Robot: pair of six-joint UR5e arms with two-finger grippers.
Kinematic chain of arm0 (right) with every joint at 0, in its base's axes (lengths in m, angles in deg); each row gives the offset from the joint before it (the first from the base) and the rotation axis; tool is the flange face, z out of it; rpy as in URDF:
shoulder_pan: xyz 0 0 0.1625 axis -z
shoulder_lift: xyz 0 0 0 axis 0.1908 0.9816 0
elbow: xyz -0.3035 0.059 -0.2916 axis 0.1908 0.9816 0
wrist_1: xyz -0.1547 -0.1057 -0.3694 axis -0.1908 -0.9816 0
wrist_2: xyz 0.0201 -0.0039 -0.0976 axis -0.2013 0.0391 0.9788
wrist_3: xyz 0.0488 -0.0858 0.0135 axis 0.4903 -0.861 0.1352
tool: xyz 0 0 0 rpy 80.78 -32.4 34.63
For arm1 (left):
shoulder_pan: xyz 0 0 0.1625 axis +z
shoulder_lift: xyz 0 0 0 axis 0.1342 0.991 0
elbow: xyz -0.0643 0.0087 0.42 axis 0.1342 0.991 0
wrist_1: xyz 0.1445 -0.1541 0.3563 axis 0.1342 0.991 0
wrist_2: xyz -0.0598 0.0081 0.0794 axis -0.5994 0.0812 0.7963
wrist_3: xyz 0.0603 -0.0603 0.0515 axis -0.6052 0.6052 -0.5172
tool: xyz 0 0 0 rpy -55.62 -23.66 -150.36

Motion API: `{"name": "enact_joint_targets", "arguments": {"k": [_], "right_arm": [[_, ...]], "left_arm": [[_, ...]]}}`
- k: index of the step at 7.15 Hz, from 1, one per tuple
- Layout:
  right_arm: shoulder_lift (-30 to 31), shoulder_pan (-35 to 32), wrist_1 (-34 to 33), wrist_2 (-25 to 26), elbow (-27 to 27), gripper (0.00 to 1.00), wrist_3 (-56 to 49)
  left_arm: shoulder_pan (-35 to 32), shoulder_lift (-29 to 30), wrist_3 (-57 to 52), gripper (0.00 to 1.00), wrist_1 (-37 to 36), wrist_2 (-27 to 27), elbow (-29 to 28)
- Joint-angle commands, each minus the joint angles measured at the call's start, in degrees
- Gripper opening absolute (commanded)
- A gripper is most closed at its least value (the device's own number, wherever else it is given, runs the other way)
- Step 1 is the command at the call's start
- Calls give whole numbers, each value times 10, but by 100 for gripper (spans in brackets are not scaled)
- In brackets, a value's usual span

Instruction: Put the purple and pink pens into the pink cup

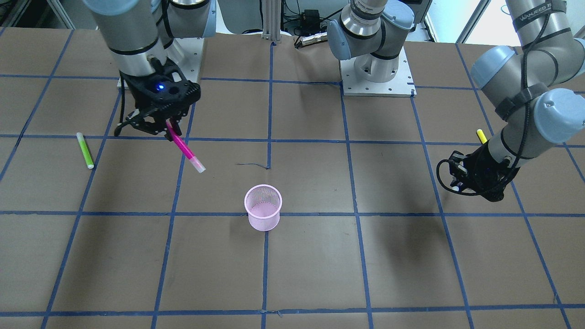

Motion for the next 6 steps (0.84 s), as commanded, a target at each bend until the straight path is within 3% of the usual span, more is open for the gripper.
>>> {"name": "enact_joint_targets", "arguments": {"k": [1, 3, 5, 6], "right_arm": [[-106, -115, 26, 70, 90, 8, 123], [-154, -152, 32, 98, 120, 9, 205], [-181, -155, 37, 116, 119, 10, 196], [-192, -155, 8, 112, 118, 12, 195]], "left_arm": [[0, -16, 1, 0, 29, -54, 1], [-1, -37, 33, 0, 41, -115, 1], [-1, -44, 41, 0, 41, -124, 5], [-9, -46, 63, 0, 41, -132, 4]]}}
